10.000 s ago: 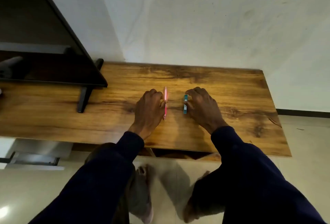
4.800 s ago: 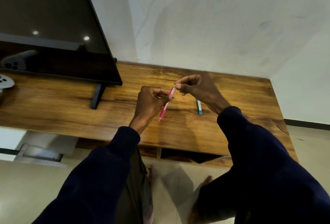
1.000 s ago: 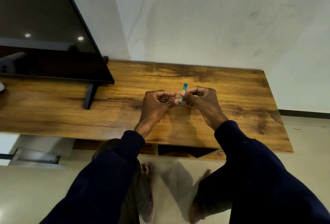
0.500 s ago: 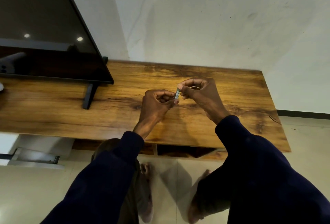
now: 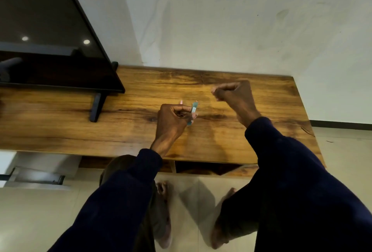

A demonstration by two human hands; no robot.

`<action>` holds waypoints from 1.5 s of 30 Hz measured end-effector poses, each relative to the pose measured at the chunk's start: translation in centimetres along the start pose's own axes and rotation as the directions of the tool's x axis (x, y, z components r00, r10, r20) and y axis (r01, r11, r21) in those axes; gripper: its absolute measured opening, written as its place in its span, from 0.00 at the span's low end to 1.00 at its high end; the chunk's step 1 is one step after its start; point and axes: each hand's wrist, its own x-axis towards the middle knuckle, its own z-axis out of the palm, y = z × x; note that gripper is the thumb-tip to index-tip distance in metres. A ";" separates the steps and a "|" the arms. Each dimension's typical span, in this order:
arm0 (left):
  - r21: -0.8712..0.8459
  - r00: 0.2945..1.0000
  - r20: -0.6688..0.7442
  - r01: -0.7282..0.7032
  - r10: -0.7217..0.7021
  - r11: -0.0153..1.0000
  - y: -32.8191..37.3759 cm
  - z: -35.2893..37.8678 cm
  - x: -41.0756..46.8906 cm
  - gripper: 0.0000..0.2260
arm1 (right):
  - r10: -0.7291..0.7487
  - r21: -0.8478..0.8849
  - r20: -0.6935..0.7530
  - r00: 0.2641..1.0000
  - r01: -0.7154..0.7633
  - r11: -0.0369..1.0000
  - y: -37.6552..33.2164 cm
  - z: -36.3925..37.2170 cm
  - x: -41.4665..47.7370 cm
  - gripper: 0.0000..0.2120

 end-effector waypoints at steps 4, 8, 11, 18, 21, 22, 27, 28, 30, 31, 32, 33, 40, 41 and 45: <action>-0.017 0.999 -0.006 0.050 -0.050 0.999 -0.1 -0.1 0.2 0.11 | 0.055 -0.283 0.015 0.998 -0.049 0.958 3.2 0.2 -0.1 0.05; 0.009 0.998 0.012 0.060 -0.060 0.998 -0.2 0.0 0.4 0.12 | 0.058 -0.361 0.019 0.998 -0.047 0.932 5.1 0.7 0.0 0.06; 0.009 0.997 0.023 0.072 -0.073 0.997 -0.4 0.0 0.3 0.12 | 0.045 -0.398 0.016 0.999 -0.035 0.917 5.4 1.2 0.4 0.05; -0.022 0.998 0.028 0.056 -0.055 0.998 0.1 -0.1 0.1 0.12 | 0.023 -0.316 -0.015 1.000 -0.026 0.949 5.4 0.5 -0.1 0.05; -0.014 0.999 0.011 0.037 -0.037 0.999 0.7 -0.1 -0.1 0.12 | 0.033 -0.139 0.060 0.998 -0.025 0.990 4.3 0.7 -1.0 0.03; -0.006 1.000 0.005 0.030 -0.030 1.000 0.9 -0.1 -0.1 0.12 | 0.041 -0.071 0.122 0.992 -0.032 0.997 3.9 0.9 -1.3 0.04; 0.099 0.998 -0.018 -0.057 0.059 0.993 1.8 0.0 -0.3 0.10 | 0.064 0.145 0.346 0.936 -0.121 0.982 2.5 1.8 -2.3 0.08; 0.156 0.995 -0.024 -0.089 0.094 0.984 2.0 0.0 -0.2 0.10 | 0.062 0.159 0.361 0.931 -0.127 0.979 2.4 1.9 -2.3 0.09; 0.267 0.985 -0.026 -0.160 0.173 0.950 2.3 0.0 -0.1 0.10 | 0.075 0.181 0.381 0.922 -0.154 0.971 2.1 2.0 -2.3 0.09; 0.311 0.976 -0.024 -0.196 0.214 0.930 2.4 -0.1 -0.1 0.10 | 0.090 0.191 0.389 0.917 -0.176 0.966 2.0 2.1 -2.3 0.09; 0.355 0.966 -0.022 -0.232 0.256 0.906 2.5 -0.1 0.0 0.10 | 0.105 0.198 0.397 0.912 -0.196 0.960 1.9 2.0 -2.3 0.09; 0.395 0.956 -0.020 -0.260 0.291 0.881 2.6 -0.1 0.0 0.11 | 0.117 0.198 0.407 0.906 -0.212 0.957 1.8 2.0 -2.2 0.09; 0.441 0.934 -0.004 -0.318 0.356 0.839 3.1 0.0 0.7 0.12 | 0.161 0.182 0.437 0.885 -0.262 0.948 1.2 2.0 -2.1 0.12; 0.440 0.933 0.000 -0.322 0.359 0.838 3.1 0.0 0.7 0.12 | 0.159 0.180 0.436 0.886 -0.259 0.949 1.1 2.0 -2.1 0.12; 0.452 0.931 0.022 -0.334 0.364 0.827 3.0 -0.3 1.0 0.13 | 0.151 0.182 0.439 0.886 -0.252 0.950 1.0 2.0 -2.2 0.10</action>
